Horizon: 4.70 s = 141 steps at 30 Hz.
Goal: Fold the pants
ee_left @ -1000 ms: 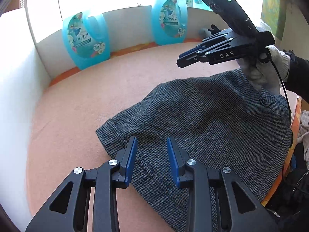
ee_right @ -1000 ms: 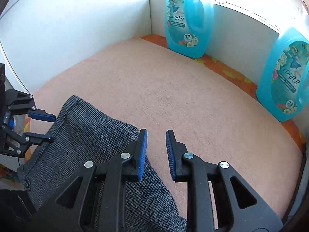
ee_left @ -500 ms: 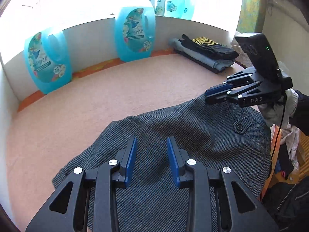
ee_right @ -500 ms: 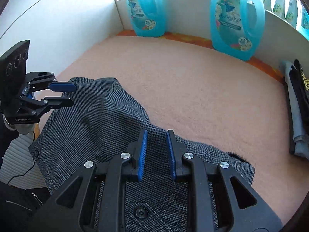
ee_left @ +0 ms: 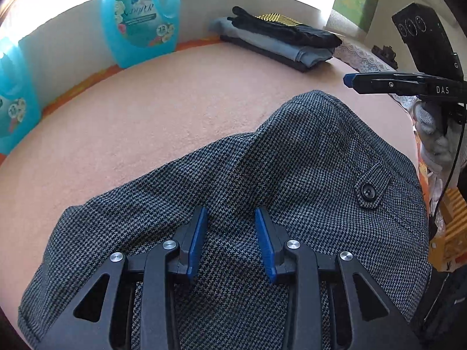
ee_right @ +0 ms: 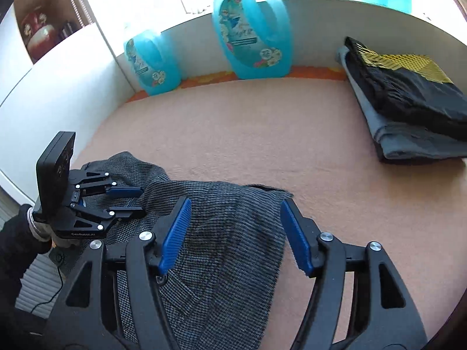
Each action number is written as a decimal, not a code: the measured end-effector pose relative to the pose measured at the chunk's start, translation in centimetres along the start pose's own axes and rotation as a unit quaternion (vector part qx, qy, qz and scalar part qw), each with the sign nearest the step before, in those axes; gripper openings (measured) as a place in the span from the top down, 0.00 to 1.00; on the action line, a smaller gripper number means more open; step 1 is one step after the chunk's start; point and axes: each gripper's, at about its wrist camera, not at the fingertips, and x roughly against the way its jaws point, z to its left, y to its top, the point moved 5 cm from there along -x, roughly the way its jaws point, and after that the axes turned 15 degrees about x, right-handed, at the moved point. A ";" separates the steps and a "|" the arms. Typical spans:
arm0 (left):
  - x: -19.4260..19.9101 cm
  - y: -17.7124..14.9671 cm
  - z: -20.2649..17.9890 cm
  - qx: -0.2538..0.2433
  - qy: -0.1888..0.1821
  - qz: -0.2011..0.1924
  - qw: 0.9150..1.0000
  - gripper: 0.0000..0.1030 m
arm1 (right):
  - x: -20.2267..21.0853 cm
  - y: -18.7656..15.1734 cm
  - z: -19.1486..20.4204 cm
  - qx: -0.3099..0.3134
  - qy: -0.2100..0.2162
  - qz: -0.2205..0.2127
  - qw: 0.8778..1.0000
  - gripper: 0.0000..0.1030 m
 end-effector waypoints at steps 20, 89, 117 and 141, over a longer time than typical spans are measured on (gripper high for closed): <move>8.1 -4.9 -8.4 -0.081 -0.010 -0.050 0.995 0.67 | 4.1 -12.9 2.1 -0.151 0.012 0.024 0.988 0.36; 4.9 -8.0 -4.9 0.074 -0.034 0.015 0.997 0.64 | 7.4 -5.6 12.8 -0.018 -0.053 -0.105 0.993 0.78; 23.6 -17.7 13.1 0.311 0.088 -0.205 0.924 0.64 | -6.8 -6.3 40.3 0.413 0.054 0.011 0.909 0.80; 17.2 -12.2 2.5 0.157 0.050 -0.136 0.977 0.64 | -5.2 6.0 20.3 0.168 0.049 -0.022 0.984 0.44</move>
